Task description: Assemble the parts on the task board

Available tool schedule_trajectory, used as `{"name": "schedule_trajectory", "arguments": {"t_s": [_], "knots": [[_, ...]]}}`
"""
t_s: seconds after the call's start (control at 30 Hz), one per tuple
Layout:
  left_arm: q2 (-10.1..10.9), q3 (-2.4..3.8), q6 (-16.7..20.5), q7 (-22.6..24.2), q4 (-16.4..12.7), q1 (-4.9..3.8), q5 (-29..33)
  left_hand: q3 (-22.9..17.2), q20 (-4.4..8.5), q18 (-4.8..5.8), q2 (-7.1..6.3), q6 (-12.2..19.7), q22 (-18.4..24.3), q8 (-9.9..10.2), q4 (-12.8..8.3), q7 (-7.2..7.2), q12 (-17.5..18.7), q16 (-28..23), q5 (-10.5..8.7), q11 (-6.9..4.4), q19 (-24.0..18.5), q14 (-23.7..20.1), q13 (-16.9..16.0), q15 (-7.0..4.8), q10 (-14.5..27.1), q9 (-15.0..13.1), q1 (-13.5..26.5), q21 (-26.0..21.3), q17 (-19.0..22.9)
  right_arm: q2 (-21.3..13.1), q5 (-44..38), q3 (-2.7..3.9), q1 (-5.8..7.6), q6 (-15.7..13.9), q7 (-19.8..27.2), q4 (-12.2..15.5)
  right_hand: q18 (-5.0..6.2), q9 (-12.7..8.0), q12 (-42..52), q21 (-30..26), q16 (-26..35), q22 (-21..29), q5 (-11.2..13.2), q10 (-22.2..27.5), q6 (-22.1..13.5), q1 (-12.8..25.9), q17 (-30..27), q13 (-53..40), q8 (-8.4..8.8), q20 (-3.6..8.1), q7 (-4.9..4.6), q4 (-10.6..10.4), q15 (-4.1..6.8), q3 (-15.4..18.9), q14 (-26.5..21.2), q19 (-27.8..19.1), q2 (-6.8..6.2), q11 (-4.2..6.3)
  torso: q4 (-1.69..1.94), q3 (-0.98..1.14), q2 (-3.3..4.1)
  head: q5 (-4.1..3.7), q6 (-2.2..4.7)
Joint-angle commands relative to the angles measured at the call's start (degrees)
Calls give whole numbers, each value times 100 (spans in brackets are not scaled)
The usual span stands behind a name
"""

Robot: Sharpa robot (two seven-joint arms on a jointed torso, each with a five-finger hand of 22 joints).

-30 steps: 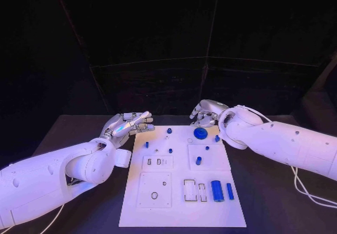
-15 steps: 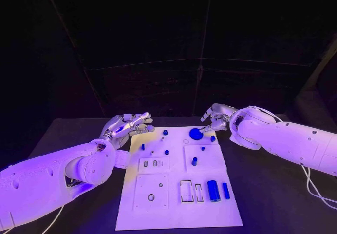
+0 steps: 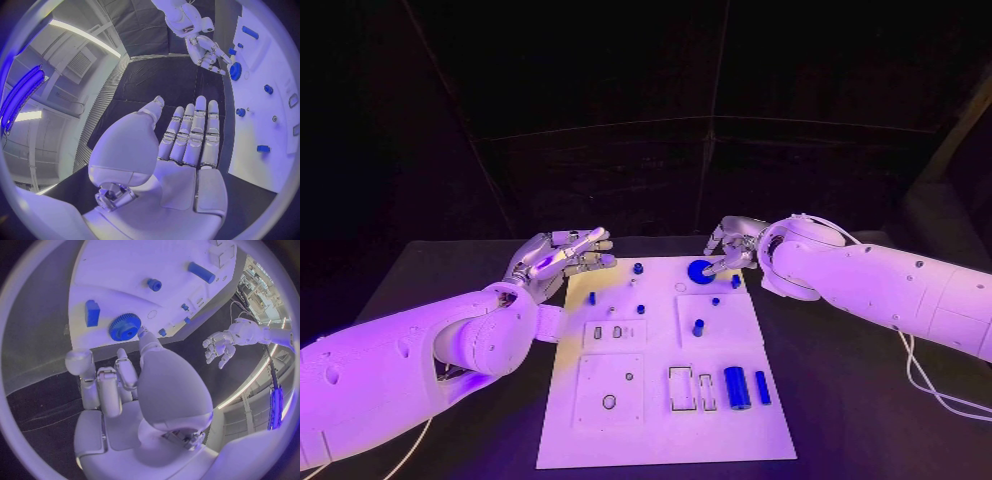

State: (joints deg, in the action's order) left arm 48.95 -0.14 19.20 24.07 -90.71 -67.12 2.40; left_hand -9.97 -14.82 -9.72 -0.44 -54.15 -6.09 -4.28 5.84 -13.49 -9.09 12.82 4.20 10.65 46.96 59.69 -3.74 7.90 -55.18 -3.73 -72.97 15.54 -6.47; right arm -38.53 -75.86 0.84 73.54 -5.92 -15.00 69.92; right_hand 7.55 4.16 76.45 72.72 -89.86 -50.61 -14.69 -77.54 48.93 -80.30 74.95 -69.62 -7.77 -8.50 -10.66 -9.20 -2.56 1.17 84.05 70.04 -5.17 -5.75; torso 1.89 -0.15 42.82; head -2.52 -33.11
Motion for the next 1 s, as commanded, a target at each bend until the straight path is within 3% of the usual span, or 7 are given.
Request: {"name": "schedule_trajectory", "arguments": {"t_s": [0.03, 0.5, 0.87, 0.93, 1.0], "knots": [[-13, 5, -95, 20, 1, -8, 5, -4, 0, -82, 56, -18, 6, 30, -29, -13, 33, -33, -33, 8, 41, 22, 1, 31, -4, 1, -9, -22, -6, 33, -166, 4, 11, 158, -55, -30, -10, 5, 55, 33, -14, -23, -31, -66, 55, -99, 1505, -74, -42, 26, 12, 39, 29, -34, 595, 7, 25, -2, 5, -1, -2, -7, -8], [-28, 5, -104, 17, 18, -8, 5, -5, 0, -83, 59, -26, 11, 28, -38, -7, 29, -39, -33, 4, 45, 26, -1, 29, -14, 0, -9, -27, -8, 211, -361, 1, 6, 273, -54, -205, -18, -14, 182, 87, -14, -53, -54, -148, 112, -156, 1505, -250, -105, 53, 34, 220, 56, -125, 595, 13, 119, 21, 1, 3, 0, 4, -32], [-38, 5, -110, 13, 32, -8, 5, -5, 0, -83, 59, -26, 11, 28, -38, -7, 29, -39, -33, 4, 45, 26, -1, 29, -14, 0, -9, -27, -8, 306, -408, -2, -2, 379, -51, -287, -18, -15, 187, 90, -14, -56, -53, -153, 112, -154, 1505, -259, -107, 57, 35, 229, 60, -129, 595, 14, 123, 23, -1, 2, -2, 4, -59], [-39, 5, -111, 13, 36, -8, 5, -5, 0, -83, 59, -26, 11, 28, -38, -7, 29, -39, -33, 4, 45, 26, -1, 29, -14, 0, -9, -27, -8, 317, -434, -2, -4, 408, -53, -297, -57, -18, 210, 100, -14, -54, -37, -172, 112, -112, 1505, -296, -115, 162, 104, 278, 136, -130, 595, 13, 116, 107, -1, 3, -1, 9, -66], [-40, 5, -112, 12, 39, -8, 5, -5, 0, -83, 59, -26, 11, 28, -38, -7, 29, -39, -33, 4, 45, 26, -1, 29, -14, 0, -9, -27, -8, 329, -463, -3, -7, 442, -56, -309, -22, -18, 225, 105, -14, -50, -43, -191, 120, -99, 1505, -327, -131, 118, 67, 333, 116, -149, 595, 12, 138, 55, 0, 3, 0, 8, -73]]}}
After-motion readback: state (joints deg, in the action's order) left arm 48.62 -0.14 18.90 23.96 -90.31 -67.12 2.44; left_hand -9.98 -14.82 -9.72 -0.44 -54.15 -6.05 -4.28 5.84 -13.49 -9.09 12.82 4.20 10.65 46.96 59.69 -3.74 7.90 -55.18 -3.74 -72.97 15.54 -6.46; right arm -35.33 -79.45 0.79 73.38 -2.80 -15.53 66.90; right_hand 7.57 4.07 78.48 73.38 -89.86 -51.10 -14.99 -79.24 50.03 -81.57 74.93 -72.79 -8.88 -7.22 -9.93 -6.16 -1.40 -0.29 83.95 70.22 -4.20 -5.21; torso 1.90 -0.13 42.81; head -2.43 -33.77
